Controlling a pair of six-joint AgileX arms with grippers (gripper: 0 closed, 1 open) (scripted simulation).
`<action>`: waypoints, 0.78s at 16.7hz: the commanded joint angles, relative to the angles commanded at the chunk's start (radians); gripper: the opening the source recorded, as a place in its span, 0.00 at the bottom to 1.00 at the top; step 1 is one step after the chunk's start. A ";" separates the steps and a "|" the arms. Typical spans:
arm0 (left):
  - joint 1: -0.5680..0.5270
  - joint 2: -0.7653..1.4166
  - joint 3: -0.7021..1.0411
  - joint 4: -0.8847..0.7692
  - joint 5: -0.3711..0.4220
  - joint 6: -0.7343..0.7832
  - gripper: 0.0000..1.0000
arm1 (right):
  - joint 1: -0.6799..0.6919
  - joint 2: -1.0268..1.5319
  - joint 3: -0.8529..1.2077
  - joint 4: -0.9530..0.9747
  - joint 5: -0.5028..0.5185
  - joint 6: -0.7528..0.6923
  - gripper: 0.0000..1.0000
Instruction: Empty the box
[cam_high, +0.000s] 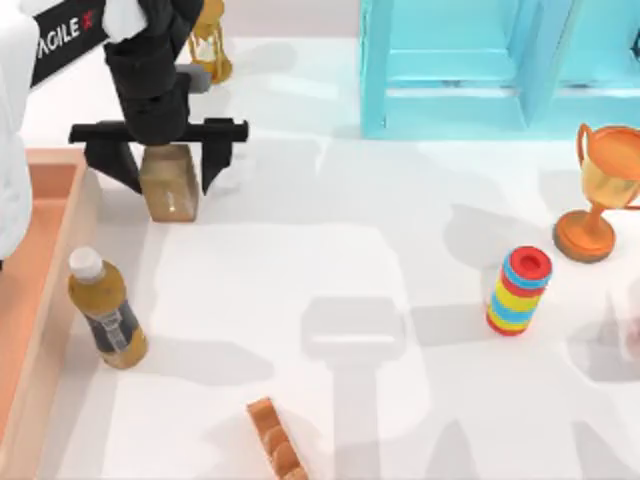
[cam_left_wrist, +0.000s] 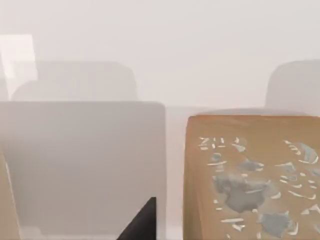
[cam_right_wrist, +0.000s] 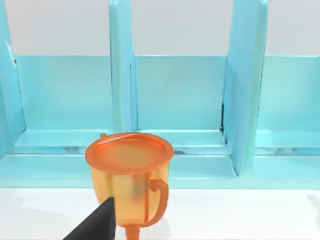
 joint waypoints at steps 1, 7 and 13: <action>0.000 0.000 0.000 0.000 0.000 0.000 1.00 | 0.000 0.000 0.000 0.000 0.000 0.000 1.00; 0.000 0.000 0.000 0.000 0.000 0.000 1.00 | 0.000 0.000 0.000 0.000 0.000 0.000 1.00; -0.046 0.025 0.070 -0.019 -0.016 0.046 1.00 | 0.000 0.000 0.000 0.000 0.000 0.000 1.00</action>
